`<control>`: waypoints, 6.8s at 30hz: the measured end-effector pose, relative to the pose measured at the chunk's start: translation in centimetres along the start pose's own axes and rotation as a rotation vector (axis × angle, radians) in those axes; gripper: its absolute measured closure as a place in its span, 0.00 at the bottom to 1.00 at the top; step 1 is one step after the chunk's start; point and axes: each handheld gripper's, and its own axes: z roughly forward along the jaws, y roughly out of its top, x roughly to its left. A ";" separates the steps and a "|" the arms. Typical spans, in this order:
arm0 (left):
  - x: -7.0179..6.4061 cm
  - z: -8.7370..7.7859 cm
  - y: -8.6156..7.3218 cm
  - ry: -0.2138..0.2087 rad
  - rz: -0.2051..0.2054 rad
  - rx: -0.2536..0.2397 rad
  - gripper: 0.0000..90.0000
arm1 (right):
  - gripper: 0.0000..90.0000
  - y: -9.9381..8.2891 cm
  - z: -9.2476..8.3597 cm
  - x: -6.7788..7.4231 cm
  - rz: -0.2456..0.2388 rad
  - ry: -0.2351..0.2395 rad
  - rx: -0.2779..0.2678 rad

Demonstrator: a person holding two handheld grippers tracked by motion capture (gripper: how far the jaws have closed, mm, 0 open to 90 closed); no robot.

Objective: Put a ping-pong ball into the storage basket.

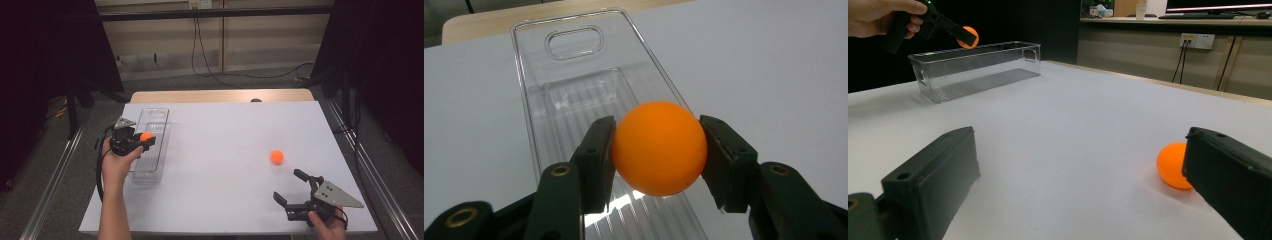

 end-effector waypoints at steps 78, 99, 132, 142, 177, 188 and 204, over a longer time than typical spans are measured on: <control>-7.4 2.4 2.1 -0.187 0.088 0.011 0.17 | 0.01 0.1 -0.1 0.0 -0.004 0.001 -0.001; -8.9 3.4 2.2 -0.242 0.104 0.015 0.16 | 0.01 0.1 -0.1 0.0 -0.002 -0.001 0.000; -11.2 4.9 1.9 -0.269 0.161 0.041 0.13 | 0.00 0.1 -0.1 -0.2 0.006 -0.021 -0.006; -11.9 5.5 1.7 -0.275 0.178 0.054 0.13 | 0.00 0.1 -0.1 -0.3 0.007 -0.029 -0.011; -13.8 6.7 1.4 -0.334 0.189 0.072 0.12 | 0.01 0.1 -0.1 -0.3 0.003 -0.025 -0.007; -14.4 7.0 1.2 -0.348 0.193 0.071 0.12 | 0.01 0.1 -0.1 -0.3 0.005 -0.023 -0.006; -15.3 7.5 1.1 -0.372 0.199 0.075 0.12 | 0.01 0.1 -0.1 -0.3 0.006 -0.022 -0.005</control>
